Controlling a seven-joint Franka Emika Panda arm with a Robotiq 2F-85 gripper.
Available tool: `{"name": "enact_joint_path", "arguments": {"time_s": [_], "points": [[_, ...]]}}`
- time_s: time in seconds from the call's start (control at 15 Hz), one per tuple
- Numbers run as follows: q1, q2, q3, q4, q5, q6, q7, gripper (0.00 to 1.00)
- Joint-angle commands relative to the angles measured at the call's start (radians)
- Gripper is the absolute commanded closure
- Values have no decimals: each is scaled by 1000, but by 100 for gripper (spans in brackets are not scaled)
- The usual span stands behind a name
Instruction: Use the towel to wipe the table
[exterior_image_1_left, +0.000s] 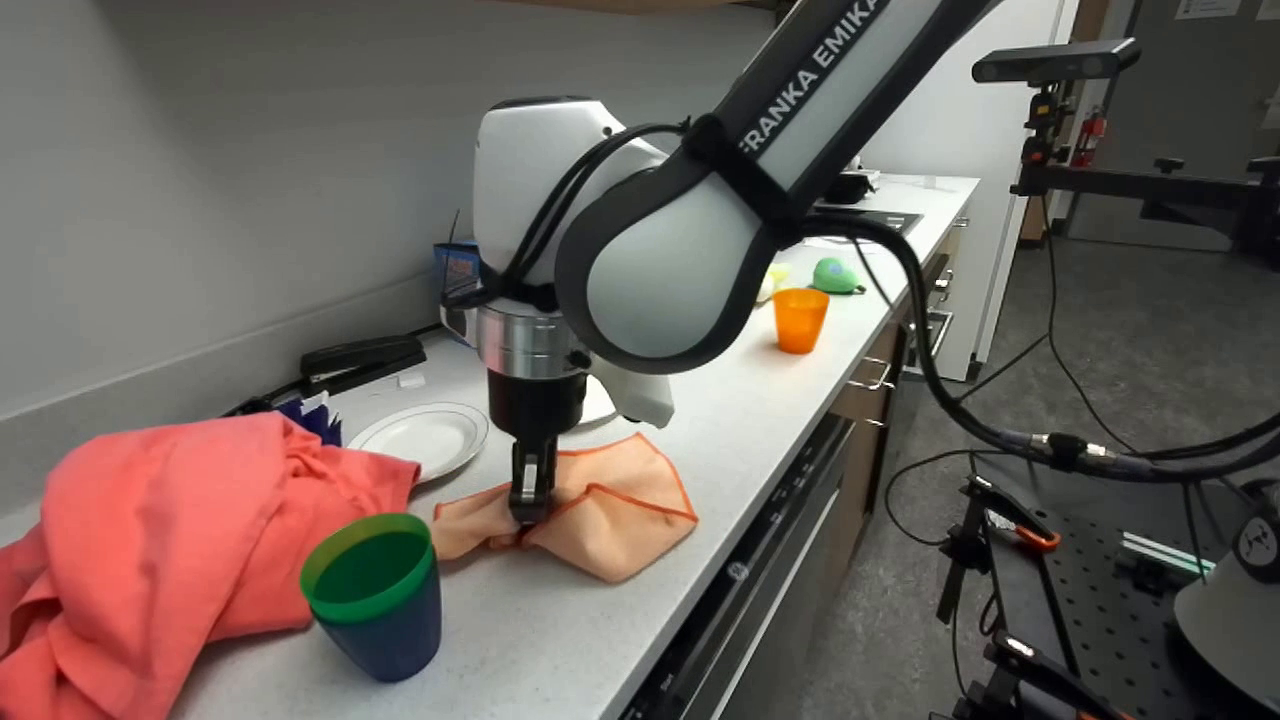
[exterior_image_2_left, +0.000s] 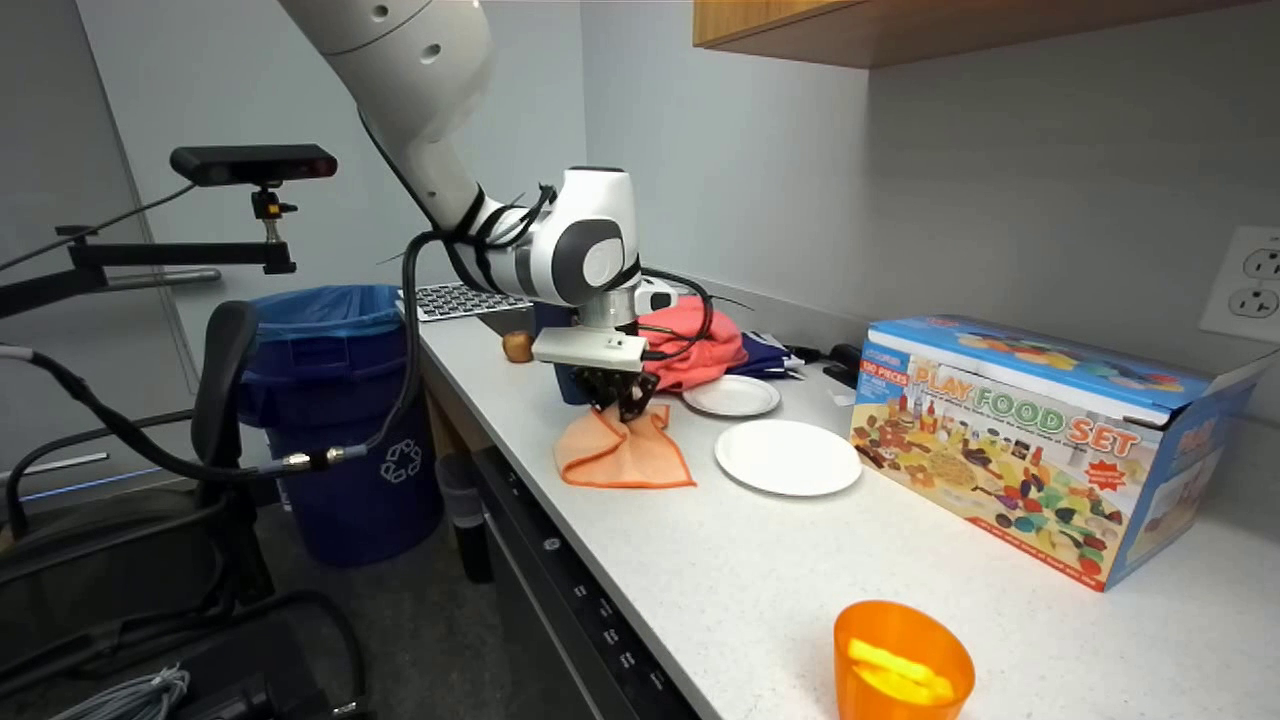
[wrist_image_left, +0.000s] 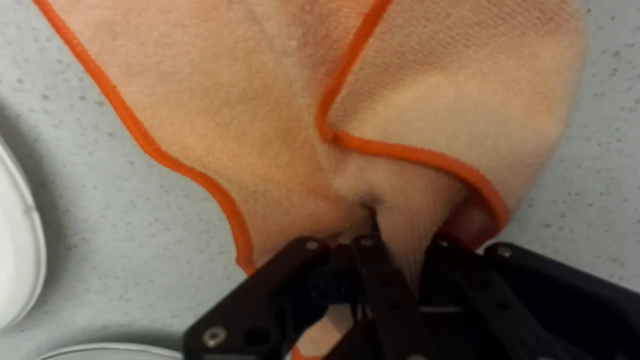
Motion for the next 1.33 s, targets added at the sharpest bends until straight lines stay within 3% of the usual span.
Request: {"name": "enact_joint_path", "arguments": {"time_s": [0.0,0.07,0.13,0.67,0.8,1.27], "points": [[-7,-33,18,-67,9,-3,-60,98],[-3,-40,9,-74,-3,-5,-52,67],[0,-50,0,-82,-12,1,-42,66],[3,-67,-26,-96,-42,12,-29,6],[6,-72,-33,-87,-62,19,-22,0],[27,-96,-36,13,-113,-85,-6,0]]}}
